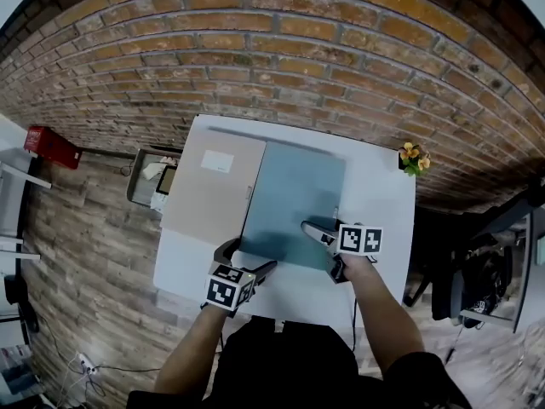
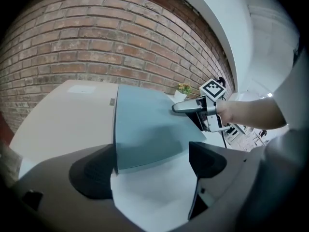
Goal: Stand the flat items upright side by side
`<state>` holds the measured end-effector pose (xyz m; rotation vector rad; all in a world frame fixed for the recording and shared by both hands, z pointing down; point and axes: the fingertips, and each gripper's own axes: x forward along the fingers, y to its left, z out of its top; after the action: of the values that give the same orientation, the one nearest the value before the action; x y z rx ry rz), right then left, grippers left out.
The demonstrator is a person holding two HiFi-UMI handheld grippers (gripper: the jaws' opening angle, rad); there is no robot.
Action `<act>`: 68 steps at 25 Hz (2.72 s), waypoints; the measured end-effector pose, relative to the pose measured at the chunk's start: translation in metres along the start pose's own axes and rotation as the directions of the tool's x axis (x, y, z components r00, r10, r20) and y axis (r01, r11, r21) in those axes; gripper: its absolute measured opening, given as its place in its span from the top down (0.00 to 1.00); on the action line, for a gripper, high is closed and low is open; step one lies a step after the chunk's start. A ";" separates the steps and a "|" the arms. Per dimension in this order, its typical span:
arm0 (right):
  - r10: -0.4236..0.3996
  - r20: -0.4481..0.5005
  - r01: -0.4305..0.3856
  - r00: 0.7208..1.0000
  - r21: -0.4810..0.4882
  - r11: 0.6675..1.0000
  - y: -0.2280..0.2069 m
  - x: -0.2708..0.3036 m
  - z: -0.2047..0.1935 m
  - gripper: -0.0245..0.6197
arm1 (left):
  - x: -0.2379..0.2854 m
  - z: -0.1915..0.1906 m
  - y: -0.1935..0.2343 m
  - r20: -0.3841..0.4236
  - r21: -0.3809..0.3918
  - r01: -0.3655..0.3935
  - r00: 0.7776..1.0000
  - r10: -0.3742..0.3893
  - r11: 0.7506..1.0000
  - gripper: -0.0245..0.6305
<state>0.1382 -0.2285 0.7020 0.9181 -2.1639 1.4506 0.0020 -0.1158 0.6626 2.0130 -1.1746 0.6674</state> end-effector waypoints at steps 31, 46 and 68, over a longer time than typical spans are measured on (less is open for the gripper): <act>0.141 0.159 -0.156 0.977 0.084 0.984 0.036 -0.049 0.034 0.42 | 0.003 -0.001 0.003 -0.047 0.025 0.015 0.999 -0.014 1.000 0.21; 0.210 0.224 -0.220 0.952 0.017 0.975 0.093 -0.062 0.062 0.44 | 0.003 -0.001 0.012 -0.028 0.002 0.010 1.000 -0.010 1.000 0.21; 0.263 0.229 -0.225 0.937 -0.179 0.958 0.180 -0.073 0.095 0.43 | 0.024 -0.004 -0.006 -0.034 -0.023 0.072 0.997 -0.073 0.997 0.21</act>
<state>0.0695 -0.2474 0.4976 0.8394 -2.6161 1.3119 0.0174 -0.1235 0.6800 2.0072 -1.0791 0.6484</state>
